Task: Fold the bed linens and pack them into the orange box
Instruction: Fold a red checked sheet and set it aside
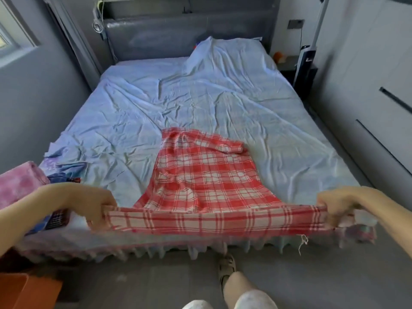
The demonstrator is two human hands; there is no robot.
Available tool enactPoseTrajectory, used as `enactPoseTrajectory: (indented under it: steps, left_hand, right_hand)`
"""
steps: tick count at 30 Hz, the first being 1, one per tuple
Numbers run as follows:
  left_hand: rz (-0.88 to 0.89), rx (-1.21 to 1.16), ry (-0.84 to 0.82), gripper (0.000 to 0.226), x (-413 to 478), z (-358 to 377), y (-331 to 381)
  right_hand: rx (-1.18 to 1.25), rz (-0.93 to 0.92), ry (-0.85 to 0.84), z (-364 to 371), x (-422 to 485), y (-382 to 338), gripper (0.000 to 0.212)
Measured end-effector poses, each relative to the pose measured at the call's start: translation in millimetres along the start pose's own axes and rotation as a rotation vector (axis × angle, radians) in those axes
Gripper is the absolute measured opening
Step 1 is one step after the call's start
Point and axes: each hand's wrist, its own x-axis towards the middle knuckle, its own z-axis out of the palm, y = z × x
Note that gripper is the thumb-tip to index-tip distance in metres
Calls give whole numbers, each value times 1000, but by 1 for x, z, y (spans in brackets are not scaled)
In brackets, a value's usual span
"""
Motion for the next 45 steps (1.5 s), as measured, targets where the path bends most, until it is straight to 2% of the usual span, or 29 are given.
enactPoseTrajectory:
  steps: [3,4,6,10,13,16,19,23,25,27,31,35,37,38,40,43,45]
  left_hand:
    - [-14,-233,353,15,21,-29,-34]
    - [-17,-312,386,18,34,-45,-45]
    - [-17,-384,351,22,56,-56,-51]
    - [-71,-451,296,5,117,-90,-64]
    - [-161,-501,346,18,168,-115,-68]
    - [-270,-540,470,9,227,-132,-70]
    - [-367,-607,554,14,285,-137,-69]
    - [-476,-661,670,13,361,-146,-72]
    - [-496,-680,696,13,404,-152,-78]
    - [-518,-637,703,16,434,-157,-82]
    - [-427,-504,720,34,505,-176,-75]
    - [-213,-521,810,23,559,-196,-53]
    - [-124,-538,802,22,584,-202,-47]
    - [-101,-548,791,21,592,-204,-44]
    - [-93,-566,755,21,608,-206,-47]
    - [-89,-529,741,31,622,-206,-51]
    - [-134,-461,739,43,632,-208,-55]
  right_hand:
    - [207,-33,224,-28,25,23,9]
    - [286,-51,258,-51,37,28,7]
    - [323,-77,258,-74,58,28,7]
    - [309,-37,199,-123,125,36,25]
    - [286,-39,157,-148,181,39,23]
    - [242,-17,150,-165,236,37,18]
    - [233,20,136,-176,293,35,28]
    - [217,90,137,-194,363,24,11]
    - [271,130,161,-204,404,23,18]
    - [396,133,212,-215,435,20,13]
    - [795,239,426,-238,515,13,32]
    - [1042,385,437,-243,580,6,67]
    - [1217,384,473,-246,605,7,55]
    - [1298,354,533,-252,611,9,43]
    - [1364,252,762,-272,627,20,25]
    - [1232,168,1164,-315,639,42,29]
    - [1141,151,1231,-333,652,49,26]
